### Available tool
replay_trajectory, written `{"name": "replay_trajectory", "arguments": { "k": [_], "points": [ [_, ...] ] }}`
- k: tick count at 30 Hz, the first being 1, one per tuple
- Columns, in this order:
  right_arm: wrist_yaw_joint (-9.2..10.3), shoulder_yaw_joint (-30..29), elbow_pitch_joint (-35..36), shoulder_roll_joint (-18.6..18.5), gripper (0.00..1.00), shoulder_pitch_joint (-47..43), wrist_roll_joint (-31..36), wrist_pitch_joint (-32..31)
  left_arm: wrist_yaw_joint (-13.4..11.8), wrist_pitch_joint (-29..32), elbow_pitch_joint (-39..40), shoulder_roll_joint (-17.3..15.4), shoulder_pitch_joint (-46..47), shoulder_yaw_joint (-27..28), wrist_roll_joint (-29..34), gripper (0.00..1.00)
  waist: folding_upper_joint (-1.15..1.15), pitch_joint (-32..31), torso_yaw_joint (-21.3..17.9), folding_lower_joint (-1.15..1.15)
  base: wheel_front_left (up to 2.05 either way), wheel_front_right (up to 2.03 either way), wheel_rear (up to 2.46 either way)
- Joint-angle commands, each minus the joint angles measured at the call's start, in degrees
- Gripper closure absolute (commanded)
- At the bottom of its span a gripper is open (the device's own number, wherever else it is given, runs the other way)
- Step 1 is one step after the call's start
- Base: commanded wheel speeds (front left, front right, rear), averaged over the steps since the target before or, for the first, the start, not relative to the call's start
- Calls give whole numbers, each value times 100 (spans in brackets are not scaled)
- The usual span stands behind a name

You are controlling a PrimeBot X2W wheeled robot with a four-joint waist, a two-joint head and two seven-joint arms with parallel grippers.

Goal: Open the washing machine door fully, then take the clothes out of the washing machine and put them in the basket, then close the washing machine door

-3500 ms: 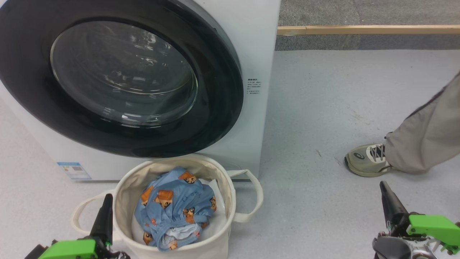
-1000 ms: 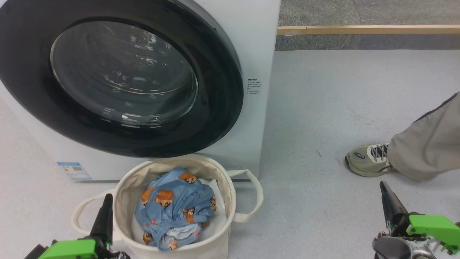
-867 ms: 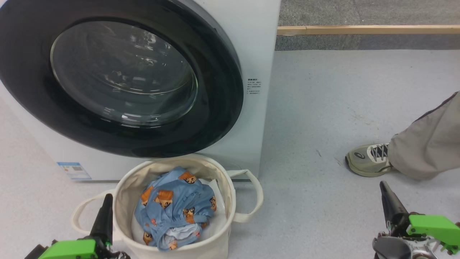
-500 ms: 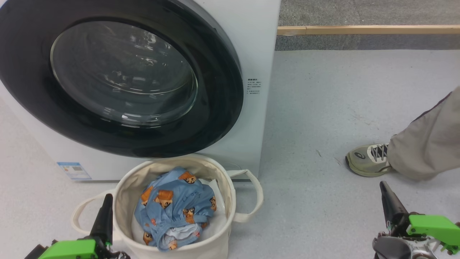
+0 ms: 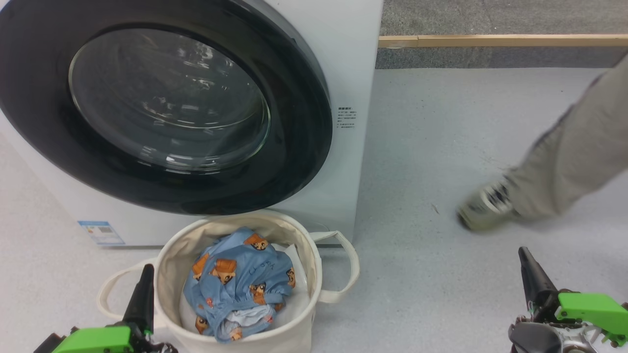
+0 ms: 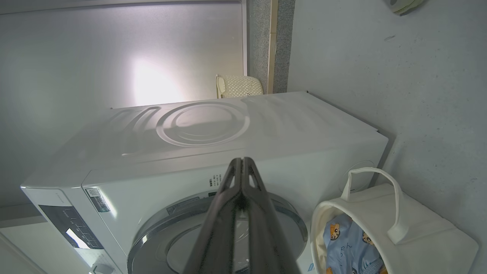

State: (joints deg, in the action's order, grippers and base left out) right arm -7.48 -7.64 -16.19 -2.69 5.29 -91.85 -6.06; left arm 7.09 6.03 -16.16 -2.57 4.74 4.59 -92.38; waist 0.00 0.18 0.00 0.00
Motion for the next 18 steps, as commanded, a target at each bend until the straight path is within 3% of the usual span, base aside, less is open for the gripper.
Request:
{"name": "replay_trajectory", "arguments": {
  "k": [1,18],
  "points": [
    [-1,114,217,-19,100,89,-33,-41,40,45,212,-31,145,192,20,100,0,0,0,0,0,0,0],
    [-1,114,217,-19,100,89,-33,-41,40,45,212,-31,145,192,20,100,0,0,0,0,0,0,0]
  ]
}}
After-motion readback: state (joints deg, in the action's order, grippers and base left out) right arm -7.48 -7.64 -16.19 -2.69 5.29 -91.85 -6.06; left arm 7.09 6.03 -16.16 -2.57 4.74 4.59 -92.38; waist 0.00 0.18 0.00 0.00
